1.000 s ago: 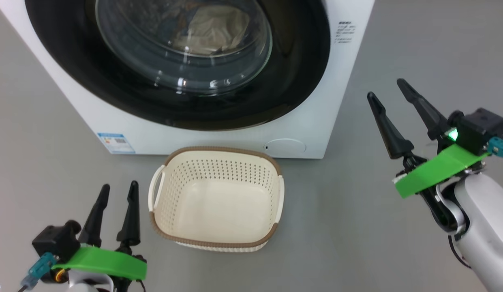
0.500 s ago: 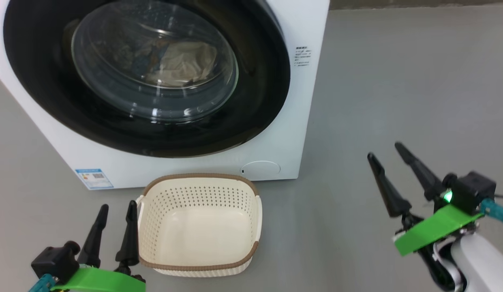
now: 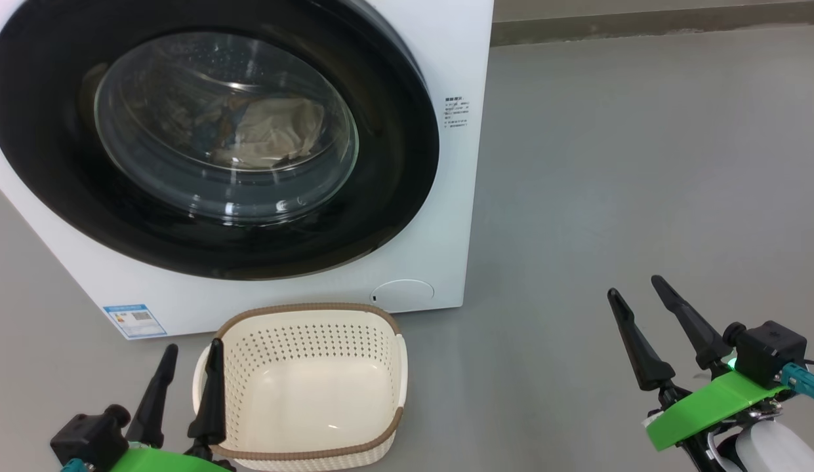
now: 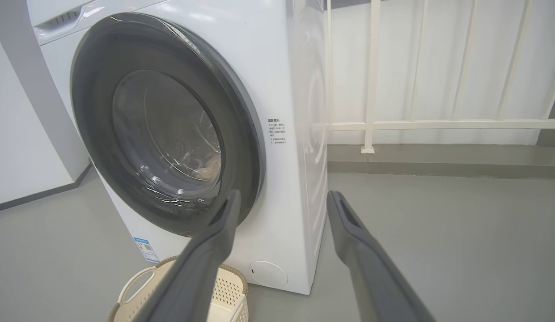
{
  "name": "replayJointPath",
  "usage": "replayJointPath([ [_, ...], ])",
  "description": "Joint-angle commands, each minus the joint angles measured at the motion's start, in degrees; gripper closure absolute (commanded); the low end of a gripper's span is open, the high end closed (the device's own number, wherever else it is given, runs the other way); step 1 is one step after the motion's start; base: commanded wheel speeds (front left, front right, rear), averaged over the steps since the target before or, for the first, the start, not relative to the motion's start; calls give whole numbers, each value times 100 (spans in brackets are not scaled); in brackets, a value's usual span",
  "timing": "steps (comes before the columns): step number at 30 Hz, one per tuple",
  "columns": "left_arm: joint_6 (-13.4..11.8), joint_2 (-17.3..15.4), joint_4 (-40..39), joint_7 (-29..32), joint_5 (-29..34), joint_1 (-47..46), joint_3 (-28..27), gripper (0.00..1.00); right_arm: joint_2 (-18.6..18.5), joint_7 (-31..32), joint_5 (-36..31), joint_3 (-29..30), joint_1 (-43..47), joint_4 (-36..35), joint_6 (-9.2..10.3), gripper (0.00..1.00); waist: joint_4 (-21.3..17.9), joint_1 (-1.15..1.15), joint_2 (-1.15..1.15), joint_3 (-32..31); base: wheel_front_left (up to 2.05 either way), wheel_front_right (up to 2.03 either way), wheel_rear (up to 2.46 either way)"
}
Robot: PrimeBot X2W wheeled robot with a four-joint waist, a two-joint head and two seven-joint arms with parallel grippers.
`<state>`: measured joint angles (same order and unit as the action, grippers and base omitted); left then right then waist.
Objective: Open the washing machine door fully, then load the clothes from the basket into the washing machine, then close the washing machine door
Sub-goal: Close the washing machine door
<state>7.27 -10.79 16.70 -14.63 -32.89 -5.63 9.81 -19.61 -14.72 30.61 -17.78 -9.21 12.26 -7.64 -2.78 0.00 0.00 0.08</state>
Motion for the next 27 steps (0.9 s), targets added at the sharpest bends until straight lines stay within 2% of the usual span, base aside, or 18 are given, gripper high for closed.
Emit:
replayJointPath([
  [1,-4,-105,-174,-37,21,-105,-226,0,-74,-28,-79,-27,48,-75,15,0,1,0,0,-11,0,0,0],
  [27,-17,-102,28,-14,3,-154,-281,0,52,-28,-135,82,27,-4,15,0,122,0,0,30,0,0,0],
])
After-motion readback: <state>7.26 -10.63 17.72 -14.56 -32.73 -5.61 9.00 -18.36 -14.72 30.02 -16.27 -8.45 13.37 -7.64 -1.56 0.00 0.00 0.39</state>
